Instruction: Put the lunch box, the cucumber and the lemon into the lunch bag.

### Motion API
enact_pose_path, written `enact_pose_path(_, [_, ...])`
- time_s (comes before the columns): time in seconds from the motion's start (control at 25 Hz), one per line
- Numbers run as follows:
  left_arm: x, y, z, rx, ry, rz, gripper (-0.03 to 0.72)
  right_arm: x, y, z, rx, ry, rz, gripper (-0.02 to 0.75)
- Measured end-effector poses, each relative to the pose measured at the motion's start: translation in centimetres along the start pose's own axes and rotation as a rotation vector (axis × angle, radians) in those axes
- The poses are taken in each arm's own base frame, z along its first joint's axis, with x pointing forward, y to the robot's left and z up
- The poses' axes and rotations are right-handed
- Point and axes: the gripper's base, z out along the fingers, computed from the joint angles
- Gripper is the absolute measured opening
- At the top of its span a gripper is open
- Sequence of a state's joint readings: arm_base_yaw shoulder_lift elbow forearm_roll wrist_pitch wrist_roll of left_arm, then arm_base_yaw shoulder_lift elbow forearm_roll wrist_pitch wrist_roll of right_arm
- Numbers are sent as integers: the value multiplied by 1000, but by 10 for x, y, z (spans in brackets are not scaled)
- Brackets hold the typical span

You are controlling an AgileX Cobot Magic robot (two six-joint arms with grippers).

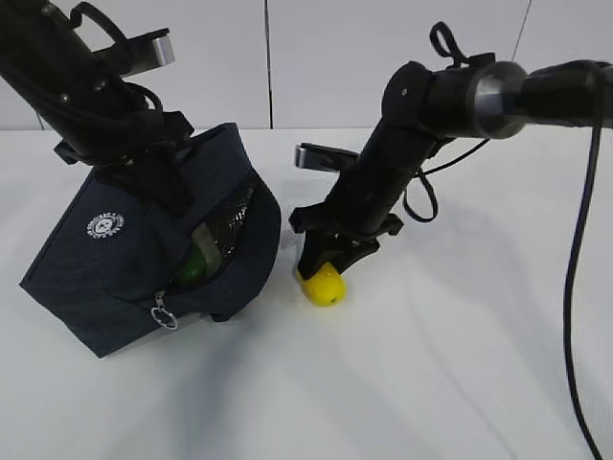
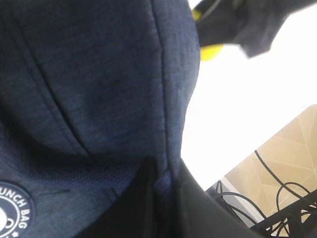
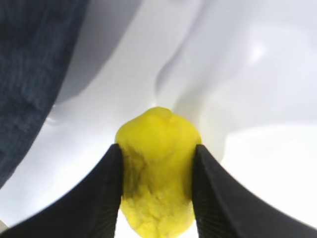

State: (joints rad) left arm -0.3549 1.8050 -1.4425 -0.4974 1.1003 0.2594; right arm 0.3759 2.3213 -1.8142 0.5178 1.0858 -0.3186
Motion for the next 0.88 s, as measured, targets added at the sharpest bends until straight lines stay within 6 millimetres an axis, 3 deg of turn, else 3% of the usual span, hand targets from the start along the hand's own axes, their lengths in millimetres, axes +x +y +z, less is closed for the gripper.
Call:
enact_pose_path(0.24, [0,0,0,1,2,0,18,-9,-3,-54,14,-85,-9,305])
enact_pose_path(0.36, [0,0,0,0,-1,0,18,-10,5,-64,-58,-103,-20,305])
enact_pose_path(0.68, [-1,-1,0,15,-12,-9,18,-19,37,-64,-309,-207,-119,305])
enact_pose_path(0.88, [-2,-2,0,18,-19,-12,18,-27,38,-36,-460,-250,-89,305])
